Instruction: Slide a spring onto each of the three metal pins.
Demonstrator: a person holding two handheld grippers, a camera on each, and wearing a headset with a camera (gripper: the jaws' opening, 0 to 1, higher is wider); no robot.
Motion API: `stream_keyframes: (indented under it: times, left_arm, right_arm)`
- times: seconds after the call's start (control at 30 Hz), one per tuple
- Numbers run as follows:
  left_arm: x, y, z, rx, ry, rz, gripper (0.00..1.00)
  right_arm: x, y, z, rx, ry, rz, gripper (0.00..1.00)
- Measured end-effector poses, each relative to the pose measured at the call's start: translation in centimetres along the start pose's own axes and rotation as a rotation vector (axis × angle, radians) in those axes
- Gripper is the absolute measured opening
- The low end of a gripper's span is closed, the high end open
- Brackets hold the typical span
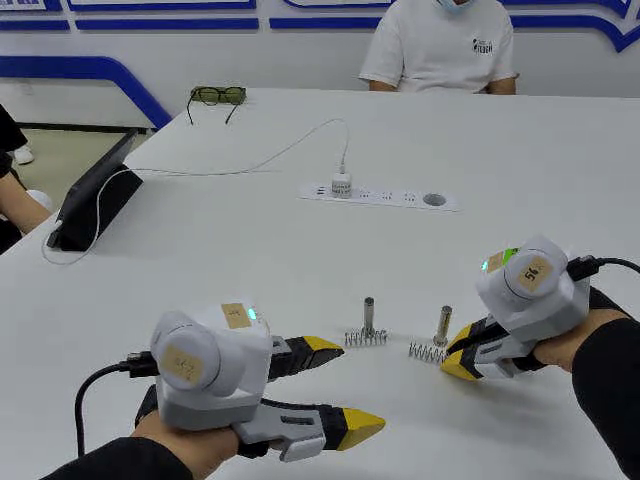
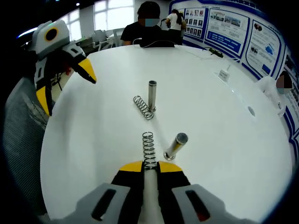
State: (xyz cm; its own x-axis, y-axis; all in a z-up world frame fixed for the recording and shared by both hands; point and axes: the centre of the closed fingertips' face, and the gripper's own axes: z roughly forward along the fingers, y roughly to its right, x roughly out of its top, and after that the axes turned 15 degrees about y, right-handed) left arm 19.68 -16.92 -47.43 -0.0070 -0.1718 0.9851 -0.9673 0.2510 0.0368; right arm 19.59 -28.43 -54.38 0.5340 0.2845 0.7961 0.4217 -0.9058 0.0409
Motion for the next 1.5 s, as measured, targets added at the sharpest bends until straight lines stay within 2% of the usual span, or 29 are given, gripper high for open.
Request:
stream_keyframes:
  times: [0.23, 0.57, 0.83, 1.03, 1.3, 1.5]
  left_arm:
    - [-0.3, -0.1, 0.0, -0.001, -0.008, -0.001, 0.52]
    - [-0.6, -0.1, 0.8, -0.034, -0.032, 0.033, 0.50]
    - [-0.6, -0.3, 1.3, -0.063, -0.049, 0.069, 0.48]
    - [-0.4, 0.2, 2.0, -0.093, -0.048, 0.093, 0.44]
    - [-0.2, 1.1, 2.4, -0.141, -0.050, 0.133, 0.34]
    - [-0.2, 1.8, 2.5, -0.169, -0.051, 0.155, 0.26]
  right_arm:
    - [-0.2, -0.2, -0.3, 0.000, -0.005, 0.016, 0.11]
    - [0.8, -1.6, -1.8, 0.027, -0.010, -0.020, 0.11]
    - [2.9, -4.0, -3.2, 0.111, -0.011, -0.096, 0.11]
    - [4.2, -6.0, -3.7, 0.179, -0.025, -0.160, 0.11]
    - [5.2, -7.7, -3.9, 0.229, -0.052, -0.247, 0.11]
    - [5.5, -8.6, -3.7, 0.258, -0.069, -0.273, 0.11]
